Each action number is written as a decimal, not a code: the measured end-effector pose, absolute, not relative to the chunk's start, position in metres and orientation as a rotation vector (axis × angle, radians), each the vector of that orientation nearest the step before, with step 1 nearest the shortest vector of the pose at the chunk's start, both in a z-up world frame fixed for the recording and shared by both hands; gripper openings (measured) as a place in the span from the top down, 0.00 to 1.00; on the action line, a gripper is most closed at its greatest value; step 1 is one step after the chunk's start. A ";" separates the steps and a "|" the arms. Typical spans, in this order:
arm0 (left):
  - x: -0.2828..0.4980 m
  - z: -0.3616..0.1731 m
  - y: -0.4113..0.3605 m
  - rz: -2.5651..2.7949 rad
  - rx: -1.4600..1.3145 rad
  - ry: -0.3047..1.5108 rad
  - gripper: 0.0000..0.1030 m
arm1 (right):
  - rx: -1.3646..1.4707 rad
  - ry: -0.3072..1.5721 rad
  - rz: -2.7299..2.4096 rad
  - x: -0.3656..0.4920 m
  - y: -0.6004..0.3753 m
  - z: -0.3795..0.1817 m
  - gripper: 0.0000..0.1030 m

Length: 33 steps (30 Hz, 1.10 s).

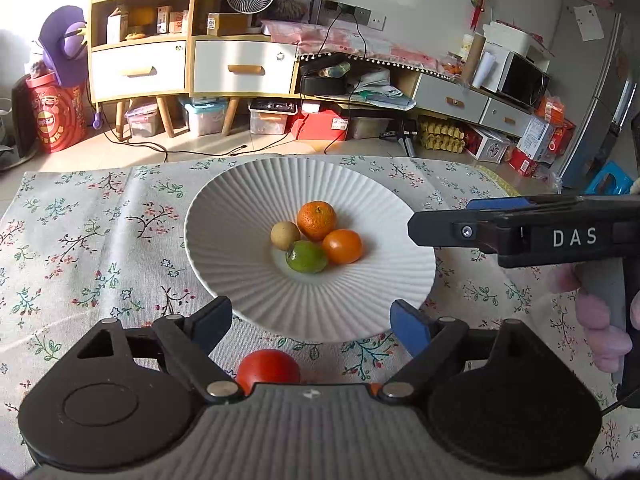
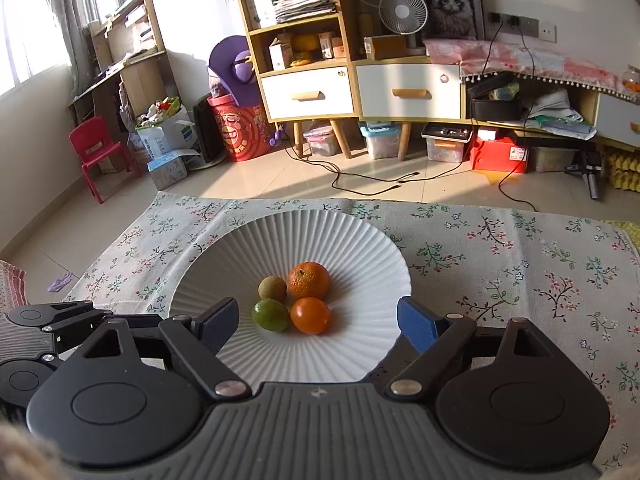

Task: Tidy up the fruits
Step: 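Withdraw both open tools from the bowl toward the remaining fruit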

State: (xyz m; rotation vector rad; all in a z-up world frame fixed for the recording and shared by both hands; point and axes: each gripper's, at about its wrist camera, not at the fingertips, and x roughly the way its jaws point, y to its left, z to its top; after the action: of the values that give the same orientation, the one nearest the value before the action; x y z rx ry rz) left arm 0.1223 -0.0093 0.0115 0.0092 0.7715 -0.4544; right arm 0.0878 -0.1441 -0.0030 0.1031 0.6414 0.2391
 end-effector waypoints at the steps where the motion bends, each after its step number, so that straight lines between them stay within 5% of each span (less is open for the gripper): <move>1: 0.119 0.013 -0.008 -0.452 0.008 0.773 0.13 | 0.107 0.644 0.239 0.083 -0.144 -0.002 0.11; 17: 0.066 0.014 0.022 -0.353 0.021 0.801 0.00 | 0.097 0.670 0.243 0.036 -0.128 -0.008 0.02; 33: 0.031 -0.007 0.060 -0.278 -0.005 0.748 0.00 | 0.112 0.676 0.301 0.005 -0.117 -0.041 0.01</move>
State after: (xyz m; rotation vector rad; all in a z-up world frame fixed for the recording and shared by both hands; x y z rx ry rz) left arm 0.0308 0.0596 -0.0071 -0.0052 0.7478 -0.2779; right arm 0.0050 -0.1173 -0.0415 0.1123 0.6763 0.3011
